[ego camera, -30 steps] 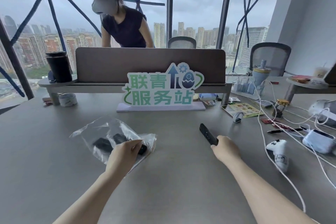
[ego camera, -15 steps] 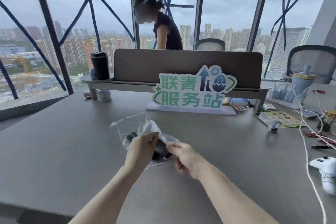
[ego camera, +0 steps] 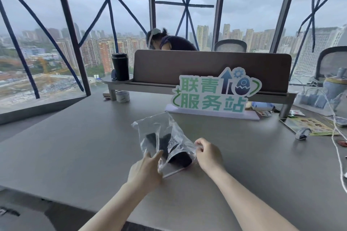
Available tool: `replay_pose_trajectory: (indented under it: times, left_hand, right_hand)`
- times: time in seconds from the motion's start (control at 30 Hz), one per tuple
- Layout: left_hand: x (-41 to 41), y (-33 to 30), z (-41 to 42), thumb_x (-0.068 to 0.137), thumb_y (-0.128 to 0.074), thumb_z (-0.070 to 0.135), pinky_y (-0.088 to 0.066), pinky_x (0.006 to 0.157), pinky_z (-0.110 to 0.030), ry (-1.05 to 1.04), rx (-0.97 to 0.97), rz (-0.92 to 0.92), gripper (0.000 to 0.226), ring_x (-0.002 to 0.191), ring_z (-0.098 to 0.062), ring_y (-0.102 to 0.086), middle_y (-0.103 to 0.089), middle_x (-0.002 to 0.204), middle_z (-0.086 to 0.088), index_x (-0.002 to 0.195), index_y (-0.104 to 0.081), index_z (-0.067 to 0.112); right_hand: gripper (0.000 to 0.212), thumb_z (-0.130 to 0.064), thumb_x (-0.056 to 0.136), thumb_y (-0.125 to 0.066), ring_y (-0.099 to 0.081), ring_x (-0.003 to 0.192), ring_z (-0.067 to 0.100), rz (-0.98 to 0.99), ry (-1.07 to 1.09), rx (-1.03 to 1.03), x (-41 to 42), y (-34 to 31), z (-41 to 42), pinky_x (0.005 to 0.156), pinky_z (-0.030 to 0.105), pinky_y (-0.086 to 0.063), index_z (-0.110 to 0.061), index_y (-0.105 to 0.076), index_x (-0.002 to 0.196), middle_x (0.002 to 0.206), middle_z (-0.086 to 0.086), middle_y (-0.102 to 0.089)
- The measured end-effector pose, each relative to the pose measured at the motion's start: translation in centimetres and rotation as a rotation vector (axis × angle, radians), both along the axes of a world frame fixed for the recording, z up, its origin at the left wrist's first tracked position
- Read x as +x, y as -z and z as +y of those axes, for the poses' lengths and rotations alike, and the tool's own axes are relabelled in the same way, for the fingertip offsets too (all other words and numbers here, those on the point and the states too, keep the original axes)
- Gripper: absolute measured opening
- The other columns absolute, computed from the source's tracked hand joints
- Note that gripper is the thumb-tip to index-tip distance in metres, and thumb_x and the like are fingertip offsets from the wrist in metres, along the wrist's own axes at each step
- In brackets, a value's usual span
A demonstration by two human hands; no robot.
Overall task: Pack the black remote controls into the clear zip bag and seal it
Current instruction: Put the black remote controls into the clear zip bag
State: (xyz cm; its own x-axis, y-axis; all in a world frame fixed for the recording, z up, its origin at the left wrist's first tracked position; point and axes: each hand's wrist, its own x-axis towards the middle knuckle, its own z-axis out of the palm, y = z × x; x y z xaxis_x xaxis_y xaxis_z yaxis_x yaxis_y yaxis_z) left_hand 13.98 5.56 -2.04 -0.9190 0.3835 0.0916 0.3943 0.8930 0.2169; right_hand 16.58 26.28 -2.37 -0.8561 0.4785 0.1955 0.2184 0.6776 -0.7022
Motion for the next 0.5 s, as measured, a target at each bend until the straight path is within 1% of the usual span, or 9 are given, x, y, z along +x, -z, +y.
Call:
replay_pose_trajectory:
  times: [0.07, 0.1, 0.13, 0.2, 0.27, 0.33, 0.37, 0.43, 0.5]
  left_hand:
    - [-0.2, 0.0, -0.8, 0.077, -0.048, 0.016, -0.052, 0.077, -0.039, -0.069, 0.076, -0.022, 0.063, 0.097, -0.034, -0.062, -0.050, 0.123, -0.008, 0.134, -0.035, 0.039]
    - [-0.6, -0.4, -1.2, 0.076, -0.047, 0.010, -0.055, 0.074, -0.041, -0.101, 0.217, -0.068, 0.059, 0.090, -0.034, -0.064, -0.054, 0.117, -0.008, 0.129, -0.043, 0.036]
    - [-1.1, -1.3, -1.4, 0.074, -0.047, 0.005, -0.058, 0.067, -0.042, -0.136, 0.427, -0.135, 0.052, 0.078, -0.032, -0.067, -0.057, 0.107, -0.007, 0.118, -0.054, 0.032]
    - [-2.3, -4.6, -1.7, 0.072, -0.053, -0.005, -0.059, 0.051, -0.041, -0.189, 0.832, -0.196, 0.033, 0.052, -0.026, -0.062, -0.061, 0.091, -0.009, 0.088, -0.066, 0.021]
    - [-3.2, -9.2, -1.9, 0.074, -0.063, -0.006, -0.055, 0.043, -0.032, -0.162, 1.036, -0.122, 0.024, 0.042, -0.018, -0.057, -0.064, 0.080, -0.012, 0.071, -0.064, 0.018]
    - [-3.5, -14.1, -1.8, 0.073, -0.071, 0.001, -0.052, 0.042, -0.024, -0.091, 1.135, -0.037, 0.019, 0.044, -0.015, -0.057, -0.065, 0.068, -0.010, 0.067, -0.064, 0.017]
    - [-3.5, -16.4, -1.7, 0.073, -0.073, 0.003, -0.052, 0.043, -0.021, -0.061, 1.167, -0.010, 0.016, 0.047, -0.014, -0.057, -0.065, 0.064, -0.008, 0.066, -0.065, 0.016]
    - [-3.3, -19.7, -1.7, 0.073, -0.074, 0.003, -0.052, 0.045, -0.017, -0.005, 1.192, -0.022, 0.010, 0.050, -0.014, -0.056, -0.063, 0.062, -0.006, 0.069, -0.068, 0.011]
    - [-3.0, -21.6, -1.6, 0.074, -0.073, 0.004, -0.052, 0.047, -0.015, 0.025, 1.162, -0.092, 0.004, 0.055, -0.014, -0.057, -0.064, 0.065, -0.007, 0.076, -0.071, 0.006]
  right_hand:
    - [0.030, -0.008, 0.083, -0.050, -0.067, 0.074, 0.028, 0.001, -0.005, -0.037, 0.4, -0.8, 0.1, 0.059, 0.031, -0.045, -0.024, -0.064, 0.103, 0.084, 0.006, -0.075]
    - [0.030, -0.007, 0.082, -0.049, -0.067, 0.065, 0.025, -0.001, -0.029, -0.069, 0.6, -1.4, 0.0, 0.054, 0.030, -0.044, -0.027, -0.064, 0.098, 0.074, 0.004, -0.073]
    - [0.029, -0.006, 0.082, -0.049, -0.065, 0.055, 0.020, 0.012, -0.065, -0.122, 0.9, -2.1, 0.0, 0.049, 0.028, -0.044, -0.027, -0.067, 0.092, 0.066, 0.002, -0.070]
    - [0.032, 0.003, 0.084, -0.049, -0.052, 0.033, 0.013, 0.108, -0.152, -0.364, 1.3, -4.7, -0.2, 0.035, 0.022, -0.036, -0.018, -0.073, 0.079, 0.058, 0.006, -0.067]
    - [0.034, 0.010, 0.085, -0.048, -0.040, 0.026, 0.013, 0.253, -0.229, -0.682, 1.7, -8.6, -0.2, 0.029, 0.018, -0.028, -0.008, -0.075, 0.075, 0.054, 0.012, -0.068]
    - [0.031, 0.009, 0.088, -0.050, -0.043, 0.030, 0.012, 0.402, -0.273, -0.872, 2.1, -12.9, -0.2, 0.029, 0.020, -0.034, -0.007, -0.076, 0.082, 0.057, 0.010, -0.070]
    - [0.027, 0.007, 0.089, -0.051, -0.046, 0.032, 0.011, 0.456, -0.282, -0.901, 2.3, -14.9, -0.1, 0.031, 0.020, -0.038, -0.006, -0.075, 0.088, 0.059, 0.009, -0.071]
    - [0.022, 0.005, 0.089, -0.054, -0.051, 0.033, 0.012, 0.499, -0.273, -0.853, 2.7, -18.2, -0.1, 0.034, 0.021, -0.045, -0.003, -0.074, 0.093, 0.061, 0.009, -0.073]
    - [0.018, 0.002, 0.089, -0.057, -0.056, 0.035, 0.014, 0.476, -0.240, -0.758, 3.2, -20.1, 0.1, 0.036, 0.023, -0.049, -0.002, -0.074, 0.090, 0.064, 0.012, -0.075]
